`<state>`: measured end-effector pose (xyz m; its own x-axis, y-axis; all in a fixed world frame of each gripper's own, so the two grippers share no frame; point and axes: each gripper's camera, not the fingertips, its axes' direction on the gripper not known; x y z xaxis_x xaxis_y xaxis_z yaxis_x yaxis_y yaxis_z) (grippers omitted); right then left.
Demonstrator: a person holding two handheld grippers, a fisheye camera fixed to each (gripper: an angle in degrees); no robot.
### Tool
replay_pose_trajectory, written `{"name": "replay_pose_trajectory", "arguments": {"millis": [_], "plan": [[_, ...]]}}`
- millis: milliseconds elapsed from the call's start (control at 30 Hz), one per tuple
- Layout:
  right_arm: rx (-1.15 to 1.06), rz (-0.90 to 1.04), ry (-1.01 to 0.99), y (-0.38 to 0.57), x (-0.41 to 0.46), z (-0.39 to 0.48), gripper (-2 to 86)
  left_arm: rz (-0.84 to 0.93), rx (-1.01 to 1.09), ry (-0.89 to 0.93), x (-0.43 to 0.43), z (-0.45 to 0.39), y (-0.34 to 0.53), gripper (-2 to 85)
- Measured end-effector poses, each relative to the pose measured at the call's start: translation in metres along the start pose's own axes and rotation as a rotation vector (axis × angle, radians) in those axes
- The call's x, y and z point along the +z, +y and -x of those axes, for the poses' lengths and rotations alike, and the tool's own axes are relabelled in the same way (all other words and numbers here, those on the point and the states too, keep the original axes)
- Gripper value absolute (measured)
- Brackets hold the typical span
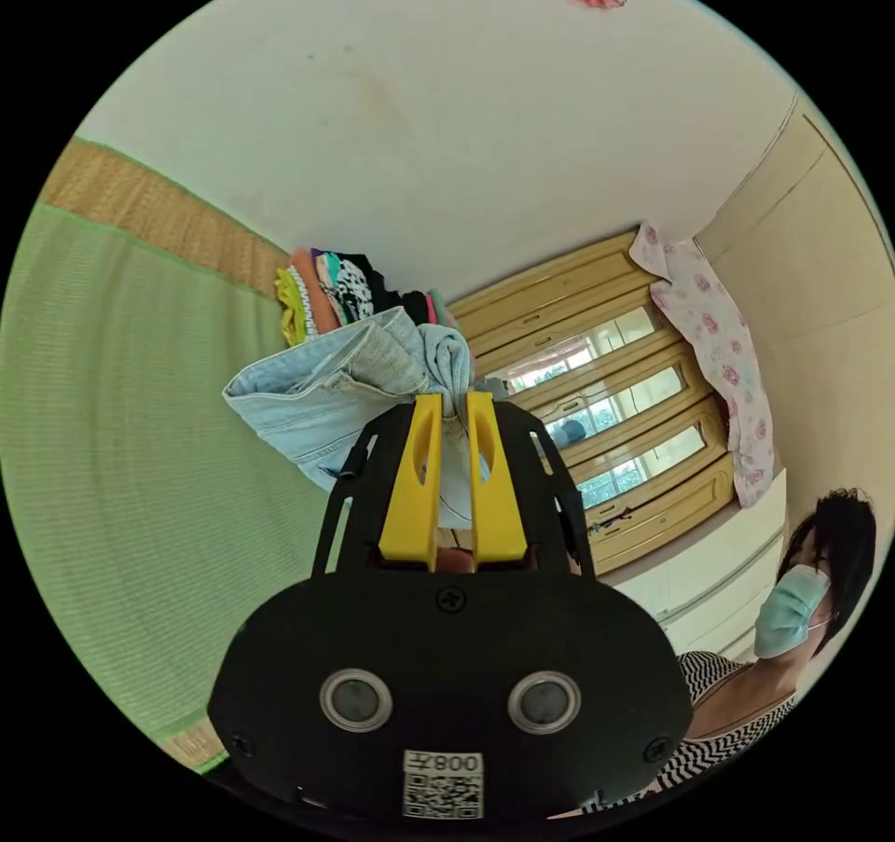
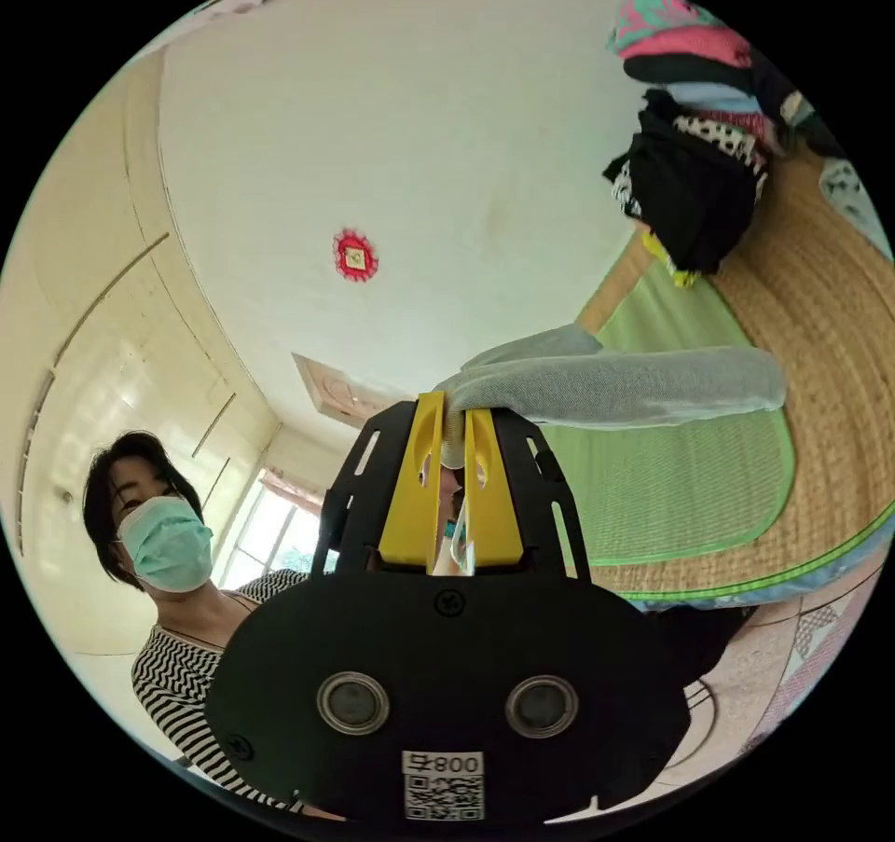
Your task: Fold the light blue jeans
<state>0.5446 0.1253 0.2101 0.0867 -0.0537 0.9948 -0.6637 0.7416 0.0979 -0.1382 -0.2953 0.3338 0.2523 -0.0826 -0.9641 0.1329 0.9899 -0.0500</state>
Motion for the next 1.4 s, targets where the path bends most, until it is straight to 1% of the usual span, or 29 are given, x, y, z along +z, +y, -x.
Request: {"name": "replay_pose_trajectory", "arguments": {"millis": [67,100,167,200,233,267,300,333,367,400,433,467,500,567,633,733,800,900,967,1033,1167,1233,1333,1400], "plan": [[-0.036,-0.071,0.056,-0.008,-0.036,0.01,0.4,0.079,0.045,0.068,0.101,-0.013,-0.036,1.7],[-0.052,-0.11,0.092,-0.009,-0.056,0.012,0.4,0.102,0.055,0.084,0.124,-0.014,-0.043,1.8],[-0.054,-0.14,0.152,-0.006,-0.078,0.006,0.5,0.197,0.095,0.082,0.214,-0.013,-0.065,1.9],[-0.03,-0.147,0.201,0.001,-0.085,-0.005,0.5,0.223,0.101,0.064,0.234,-0.01,-0.068,2.0],[-0.015,-0.141,0.231,0.005,-0.086,-0.012,0.5,0.281,0.108,0.014,0.274,0.0,-0.073,2.1],[0.014,-0.112,0.304,0.016,-0.084,-0.03,0.4,0.348,0.106,-0.049,0.312,0.015,-0.074,2.3],[0.058,-0.073,0.385,0.027,-0.077,-0.054,0.4,0.383,0.089,-0.078,0.33,0.025,-0.073,2.5],[0.082,-0.06,0.419,0.034,-0.074,-0.068,0.4,0.465,0.051,-0.129,0.365,0.048,-0.069,2.8],[0.147,-0.039,0.468,0.048,-0.068,-0.101,0.5,0.551,0.03,-0.232,0.396,0.071,-0.064,3.1],[0.257,-0.026,0.478,0.063,-0.062,-0.139,0.5,0.588,0.02,-0.288,0.409,0.08,-0.061,3.1],[0.309,-0.007,0.483,0.07,-0.058,-0.157,0.5,0.682,-0.009,-0.413,0.432,0.098,-0.054,3.1],[0.37,0.028,0.444,0.084,-0.049,-0.182,0.5,0.696,0.014,-0.489,0.445,0.106,-0.052,2.9],[0.385,0.01,0.409,0.094,-0.043,-0.191,0.6,0.671,0.027,-0.468,0.448,0.106,-0.053,2.9],[0.384,-0.02,0.395,0.102,-0.041,-0.193,0.7,0.594,-0.068,-0.324,0.457,0.116,-0.064,2.4],[0.39,-0.049,0.36,0.105,-0.044,-0.191,0.8,0.589,-0.065,-0.305,0.471,0.115,-0.073,1.8],[0.374,-0.044,0.394,0.108,-0.036,-0.18,0.8,0.579,0.017,-0.331,0.498,0.1,-0.086,1.0],[0.34,0.007,0.432,0.107,-0.019,-0.17,0.9,0.565,0.019,-0.321,0.511,0.097,-0.091,0.8],[0.35,0.002,0.374,0.111,-0.012,-0.166,1.0,0.552,0.017,-0.329,0.53,0.093,-0.093,0.5],[0.357,0.004,0.379,0.114,-0.013,-0.165,1.0,0.537,0.016,-0.316,0.545,0.087,-0.094,0.4],[0.363,-0.005,0.36,0.119,-0.015,-0.163,1.1,0.531,0.02,-0.344,0.556,0.081,-0.096,0.3],[0.363,0.014,0.415,0.13,-0.012,-0.148,1.6,0.485,0.108,-0.419,0.58,0.056,-0.101,0.2],[0.363,0.018,0.439,0.139,-0.01,-0.14,1.8,0.481,0.149,-0.421,0.595,0.044,-0.1,0.2],[0.357,0.002,0.475,0.151,-0.012,-0.123,1.6,0.523,0.241,-0.401,0.629,0.021,-0.094,0.2],[0.281,-0.015,0.58,0.149,-0.009,-0.097,1.0,0.567,0.314,-0.413,0.653,0.009,-0.088,0.2]]}}
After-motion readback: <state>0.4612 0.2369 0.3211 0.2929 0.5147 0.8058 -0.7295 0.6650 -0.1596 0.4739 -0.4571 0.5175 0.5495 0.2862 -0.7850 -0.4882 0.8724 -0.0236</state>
